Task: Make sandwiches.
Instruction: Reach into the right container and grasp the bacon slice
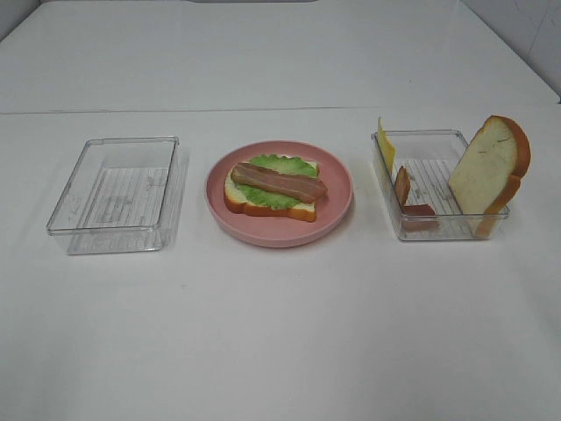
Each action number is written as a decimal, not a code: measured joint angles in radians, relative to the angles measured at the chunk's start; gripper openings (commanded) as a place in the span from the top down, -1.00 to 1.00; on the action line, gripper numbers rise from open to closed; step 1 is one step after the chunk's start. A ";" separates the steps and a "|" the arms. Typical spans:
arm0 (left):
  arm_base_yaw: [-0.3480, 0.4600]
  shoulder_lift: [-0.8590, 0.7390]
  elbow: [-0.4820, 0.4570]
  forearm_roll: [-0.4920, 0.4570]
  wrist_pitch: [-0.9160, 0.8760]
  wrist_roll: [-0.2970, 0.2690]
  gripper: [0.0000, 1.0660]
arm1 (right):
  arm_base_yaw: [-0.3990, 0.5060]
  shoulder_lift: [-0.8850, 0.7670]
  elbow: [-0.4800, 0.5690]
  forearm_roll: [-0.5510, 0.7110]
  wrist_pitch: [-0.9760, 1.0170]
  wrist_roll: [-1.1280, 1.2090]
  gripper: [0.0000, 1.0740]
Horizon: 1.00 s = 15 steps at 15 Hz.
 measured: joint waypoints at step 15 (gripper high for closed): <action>0.000 0.000 0.000 -0.008 -0.002 0.000 -0.83 | 0.101 0.927 -0.560 0.259 -0.023 -0.151 -0.79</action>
